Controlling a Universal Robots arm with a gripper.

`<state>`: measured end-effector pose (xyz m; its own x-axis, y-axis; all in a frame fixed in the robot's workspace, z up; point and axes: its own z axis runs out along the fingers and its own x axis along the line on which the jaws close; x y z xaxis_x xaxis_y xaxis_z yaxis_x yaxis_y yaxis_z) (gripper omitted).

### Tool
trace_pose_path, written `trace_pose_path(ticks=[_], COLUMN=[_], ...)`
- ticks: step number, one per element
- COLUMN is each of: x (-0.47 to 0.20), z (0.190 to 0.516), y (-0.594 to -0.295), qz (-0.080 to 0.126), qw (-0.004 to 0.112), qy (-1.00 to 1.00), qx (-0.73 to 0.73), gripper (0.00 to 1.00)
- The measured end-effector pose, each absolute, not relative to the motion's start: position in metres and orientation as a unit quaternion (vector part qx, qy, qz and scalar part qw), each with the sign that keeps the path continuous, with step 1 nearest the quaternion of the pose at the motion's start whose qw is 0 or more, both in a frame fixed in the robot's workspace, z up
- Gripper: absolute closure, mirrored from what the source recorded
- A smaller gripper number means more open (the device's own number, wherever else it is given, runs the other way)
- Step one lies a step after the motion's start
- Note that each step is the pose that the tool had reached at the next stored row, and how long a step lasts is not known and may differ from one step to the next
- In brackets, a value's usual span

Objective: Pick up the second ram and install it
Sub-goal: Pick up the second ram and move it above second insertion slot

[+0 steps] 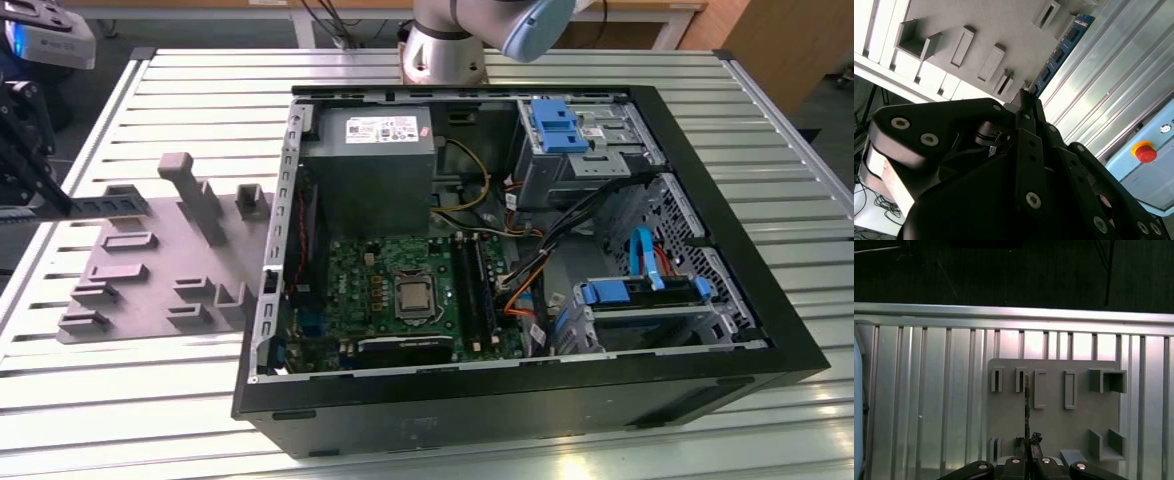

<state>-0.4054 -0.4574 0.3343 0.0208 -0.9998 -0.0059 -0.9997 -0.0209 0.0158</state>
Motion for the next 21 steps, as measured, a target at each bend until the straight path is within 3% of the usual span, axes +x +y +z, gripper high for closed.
trace_pose_path(ticks=[21], x=[-0.405], z=[0.347], y=[-0.457], qz=[-0.008], qw=[0.004], qy=[-0.7], qx=[0.714], gripper=[0.86])
